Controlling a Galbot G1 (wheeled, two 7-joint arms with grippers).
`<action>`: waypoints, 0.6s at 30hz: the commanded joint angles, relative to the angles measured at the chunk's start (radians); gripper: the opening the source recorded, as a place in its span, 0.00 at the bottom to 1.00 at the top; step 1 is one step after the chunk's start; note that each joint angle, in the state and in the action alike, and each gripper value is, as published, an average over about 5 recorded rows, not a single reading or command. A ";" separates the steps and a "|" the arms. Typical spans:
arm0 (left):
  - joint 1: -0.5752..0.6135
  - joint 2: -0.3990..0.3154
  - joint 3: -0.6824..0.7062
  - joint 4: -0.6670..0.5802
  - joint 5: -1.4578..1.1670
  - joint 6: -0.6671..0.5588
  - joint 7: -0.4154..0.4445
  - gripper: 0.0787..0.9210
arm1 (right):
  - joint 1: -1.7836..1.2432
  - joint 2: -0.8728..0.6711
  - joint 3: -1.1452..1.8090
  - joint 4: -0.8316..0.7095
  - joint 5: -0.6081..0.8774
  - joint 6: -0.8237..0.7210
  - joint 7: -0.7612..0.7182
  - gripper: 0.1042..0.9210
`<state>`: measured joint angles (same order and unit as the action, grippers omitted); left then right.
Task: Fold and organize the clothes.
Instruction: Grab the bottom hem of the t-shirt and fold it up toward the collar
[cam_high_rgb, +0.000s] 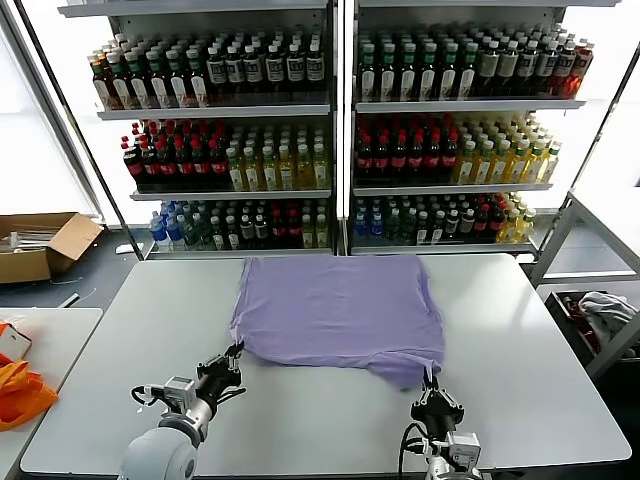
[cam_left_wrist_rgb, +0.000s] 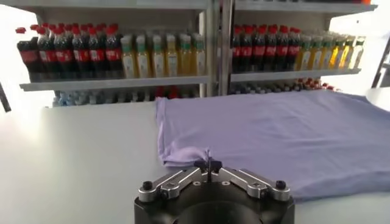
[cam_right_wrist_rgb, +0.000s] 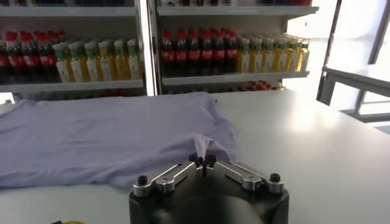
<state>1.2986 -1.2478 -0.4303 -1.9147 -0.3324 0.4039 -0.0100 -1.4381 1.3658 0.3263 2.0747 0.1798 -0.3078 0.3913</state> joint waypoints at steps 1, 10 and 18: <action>-0.120 -0.005 0.014 0.052 -0.071 -0.078 -0.031 0.01 | 0.196 0.000 0.012 -0.078 -0.002 0.004 -0.002 0.01; -0.263 0.001 0.047 0.180 -0.132 -0.080 -0.057 0.01 | 0.400 -0.034 -0.004 -0.257 0.044 -0.018 -0.015 0.01; -0.345 0.010 0.105 0.323 -0.120 -0.079 -0.047 0.01 | 0.524 -0.046 -0.032 -0.419 0.055 -0.037 -0.054 0.01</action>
<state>1.0868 -1.2409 -0.3761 -1.7615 -0.4322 0.3439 -0.0550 -1.0537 1.3253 0.2970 1.7924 0.2239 -0.3387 0.3521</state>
